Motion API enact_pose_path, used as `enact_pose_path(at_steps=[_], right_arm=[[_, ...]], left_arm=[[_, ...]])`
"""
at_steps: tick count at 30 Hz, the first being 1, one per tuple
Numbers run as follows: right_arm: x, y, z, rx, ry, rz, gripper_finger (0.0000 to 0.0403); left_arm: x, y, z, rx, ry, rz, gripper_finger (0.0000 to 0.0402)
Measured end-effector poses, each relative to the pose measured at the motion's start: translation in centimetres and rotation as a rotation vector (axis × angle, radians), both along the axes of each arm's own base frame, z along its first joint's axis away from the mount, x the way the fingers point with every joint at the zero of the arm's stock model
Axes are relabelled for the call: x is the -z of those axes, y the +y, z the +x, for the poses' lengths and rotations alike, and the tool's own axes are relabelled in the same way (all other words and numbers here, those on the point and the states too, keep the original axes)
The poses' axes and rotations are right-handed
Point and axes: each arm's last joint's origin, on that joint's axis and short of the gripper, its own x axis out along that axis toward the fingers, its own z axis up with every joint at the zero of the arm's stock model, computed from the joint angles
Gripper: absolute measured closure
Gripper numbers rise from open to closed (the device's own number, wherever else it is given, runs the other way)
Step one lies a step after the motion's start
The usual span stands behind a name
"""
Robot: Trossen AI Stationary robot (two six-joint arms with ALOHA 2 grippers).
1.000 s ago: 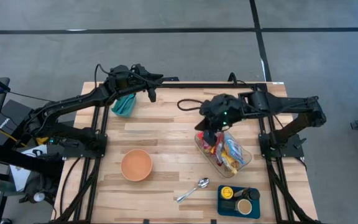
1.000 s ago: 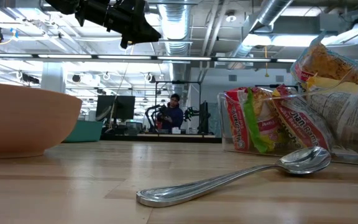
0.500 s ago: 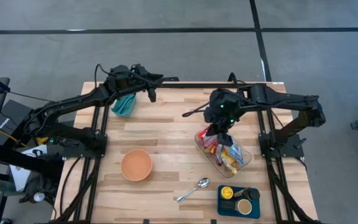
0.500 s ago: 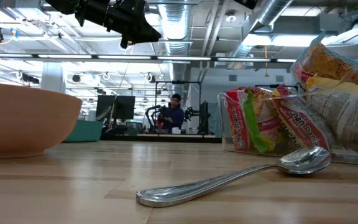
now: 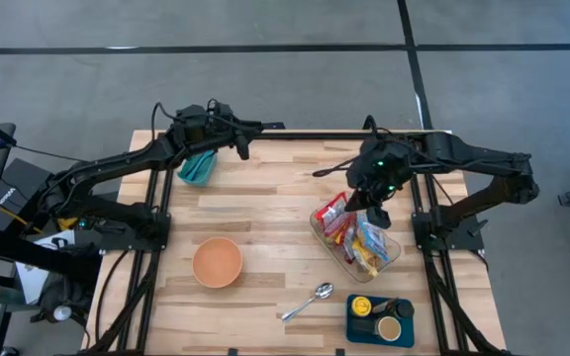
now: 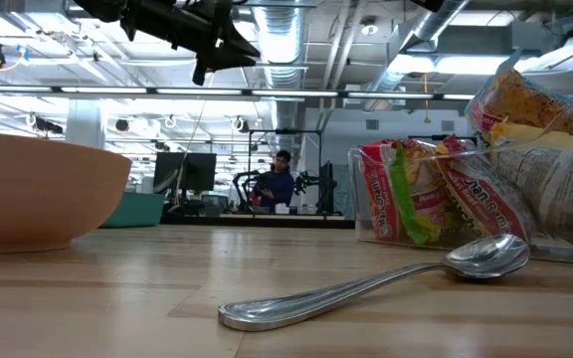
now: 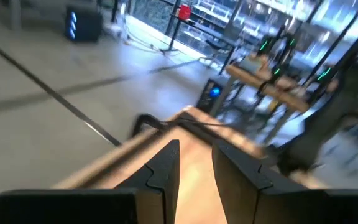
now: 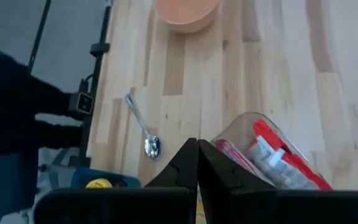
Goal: Pick & Place Food Item
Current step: Put the silver spoon into the green bin
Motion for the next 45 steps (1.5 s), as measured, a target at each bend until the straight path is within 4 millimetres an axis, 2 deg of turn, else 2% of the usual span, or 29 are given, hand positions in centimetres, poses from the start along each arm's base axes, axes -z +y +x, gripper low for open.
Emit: enact_pose_path(at_steps=[3, 8, 17, 23, 28, 31, 34, 39, 45], right_arm=[[0.0, -0.1, -1.1, 0.063, -0.017, -0.022, 0.0403], [-0.6, -0.3, -2.8, 0.161, -0.064, -0.055, 0.0403], [-1.2, -1.0, -4.2, 0.394, -0.094, -0.183, 0.0403], [-1.0, -1.1, -4.6, 0.426, -0.062, -0.218, 0.0403], [-0.7, -1.0, -4.1, 0.428, -0.045, -0.202, 0.0403], [-0.5, -0.8, -3.6, 0.455, -0.028, -0.121, 0.0403], [-0.1, -0.4, -3.0, 0.405, -0.004, -0.069, 0.0403], [0.7, 1.9, -1.1, 0.272, 0.001, -0.06, 0.0403], [2.8, 6.2, 1.9, -0.041, 0.011, -0.188, 0.0403]], left_arm=[[0.0, -0.6, 0.3, 0.031, -0.063, -0.139, 0.0311], [-0.1, -2.2, 1.1, 0.209, -0.106, -0.286, 0.0311], [-0.2, -6.7, 2.6, 0.46, -0.085, -0.306, 0.0311], [-0.2, -8.9, 3.1, 0.546, -0.066, -0.274, 0.0311], [-0.2, -9.6, 3.2, 0.57, -0.063, -0.274, 0.0311], [-0.2, -9.7, 3.3, 0.575, -0.062, -0.273, 0.0311], [-0.2, -9.7, 3.3, 0.575, -0.061, -0.273, 0.0311], [-0.2, -9.7, 3.2, 0.573, -0.061, -0.273, 0.0311], [-0.2, -9.7, 3.2, 0.571, -0.062, -0.272, 0.0311]])
